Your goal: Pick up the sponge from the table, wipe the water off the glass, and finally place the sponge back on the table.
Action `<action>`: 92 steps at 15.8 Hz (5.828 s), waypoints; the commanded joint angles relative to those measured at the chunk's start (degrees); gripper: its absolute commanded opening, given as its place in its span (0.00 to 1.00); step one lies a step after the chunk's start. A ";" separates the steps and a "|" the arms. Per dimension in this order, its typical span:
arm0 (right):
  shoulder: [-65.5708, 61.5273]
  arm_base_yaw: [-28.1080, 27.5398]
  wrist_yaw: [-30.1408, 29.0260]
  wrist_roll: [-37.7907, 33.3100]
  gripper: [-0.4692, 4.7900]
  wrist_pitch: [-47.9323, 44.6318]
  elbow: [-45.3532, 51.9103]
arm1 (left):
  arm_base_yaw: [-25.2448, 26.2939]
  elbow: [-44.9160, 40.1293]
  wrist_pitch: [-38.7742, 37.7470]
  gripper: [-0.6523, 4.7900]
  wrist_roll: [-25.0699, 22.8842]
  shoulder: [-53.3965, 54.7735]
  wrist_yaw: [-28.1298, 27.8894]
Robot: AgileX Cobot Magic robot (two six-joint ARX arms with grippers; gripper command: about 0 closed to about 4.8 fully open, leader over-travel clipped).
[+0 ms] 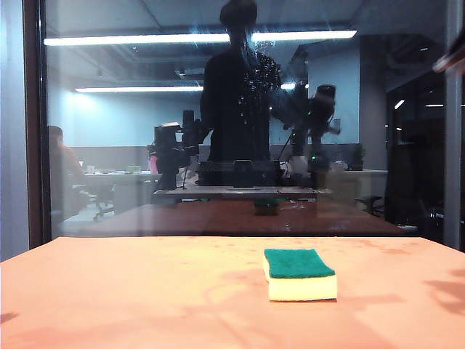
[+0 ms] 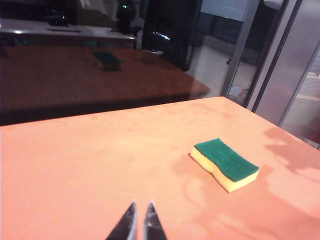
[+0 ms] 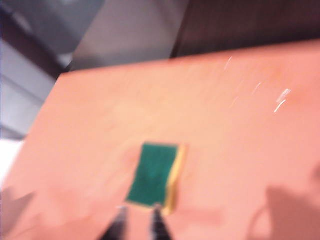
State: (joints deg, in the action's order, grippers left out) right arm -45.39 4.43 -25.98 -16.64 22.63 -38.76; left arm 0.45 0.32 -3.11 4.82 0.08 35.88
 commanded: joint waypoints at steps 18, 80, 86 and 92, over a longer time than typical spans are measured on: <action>-51.25 10.62 -5.66 -4.44 0.83 -6.21 -16.74 | 0.00 0.35 -5.38 0.17 1.46 0.07 1.64; -71.56 9.99 6.73 13.92 0.07 -40.02 -69.92 | 0.00 0.17 7.34 0.16 1.16 0.07 -5.22; -73.64 9.46 6.71 17.81 0.07 -27.32 -73.42 | 0.02 0.17 7.19 0.16 1.18 0.07 -5.25; -74.29 8.63 6.80 19.93 0.07 -13.55 -73.42 | 0.02 0.17 7.19 0.16 1.18 0.07 -5.22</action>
State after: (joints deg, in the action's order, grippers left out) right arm -119.94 13.19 -19.18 3.03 9.93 -111.83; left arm 0.45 0.47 3.64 6.07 0.08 30.79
